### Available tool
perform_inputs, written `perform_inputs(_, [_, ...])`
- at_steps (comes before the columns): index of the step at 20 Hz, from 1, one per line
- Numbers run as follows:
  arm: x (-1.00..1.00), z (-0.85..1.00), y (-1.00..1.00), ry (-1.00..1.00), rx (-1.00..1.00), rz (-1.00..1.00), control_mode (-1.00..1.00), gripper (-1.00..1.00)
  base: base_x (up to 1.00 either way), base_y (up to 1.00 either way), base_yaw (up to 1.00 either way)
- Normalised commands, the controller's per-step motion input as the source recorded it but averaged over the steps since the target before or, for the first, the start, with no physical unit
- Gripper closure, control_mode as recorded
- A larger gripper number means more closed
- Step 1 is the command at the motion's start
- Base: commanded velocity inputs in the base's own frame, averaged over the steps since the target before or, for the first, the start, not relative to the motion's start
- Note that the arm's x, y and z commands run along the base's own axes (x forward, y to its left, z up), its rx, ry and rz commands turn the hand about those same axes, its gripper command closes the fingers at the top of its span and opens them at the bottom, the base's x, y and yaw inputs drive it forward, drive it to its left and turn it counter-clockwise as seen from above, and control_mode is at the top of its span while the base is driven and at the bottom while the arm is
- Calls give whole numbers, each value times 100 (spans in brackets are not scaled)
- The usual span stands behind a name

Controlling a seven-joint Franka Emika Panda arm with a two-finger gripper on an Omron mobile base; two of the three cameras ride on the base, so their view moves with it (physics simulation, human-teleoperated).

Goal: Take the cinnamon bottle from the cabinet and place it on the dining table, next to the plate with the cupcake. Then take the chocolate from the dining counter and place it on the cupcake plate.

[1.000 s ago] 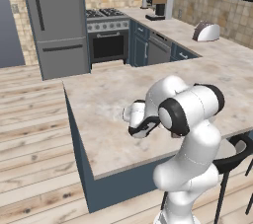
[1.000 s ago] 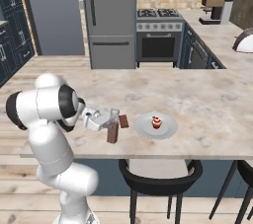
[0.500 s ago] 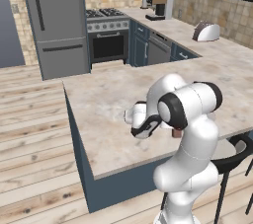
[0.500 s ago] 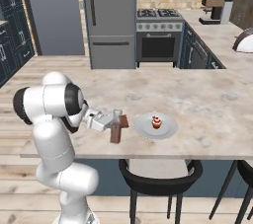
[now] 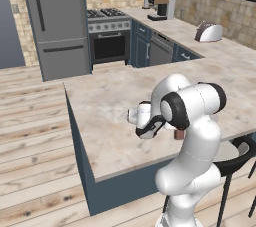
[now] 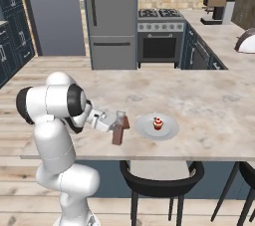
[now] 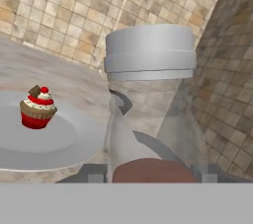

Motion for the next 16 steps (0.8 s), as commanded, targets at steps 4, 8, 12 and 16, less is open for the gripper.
perform_inputs(4, [12, -63, 2, -32, -7, 0, -100, 100, 0, 0, 0])
perform_inputs(8, [19, -82, 0, -30, -10, 0, -100, 100, 0, 0, 0])
perform_inputs(12, [4, -87, 1, -30, -14, 0, -100, 100, 0, 0, 0])
perform_inputs(16, [-6, -68, 0, -27, -7, 0, -100, 100, 0, 0, 0])
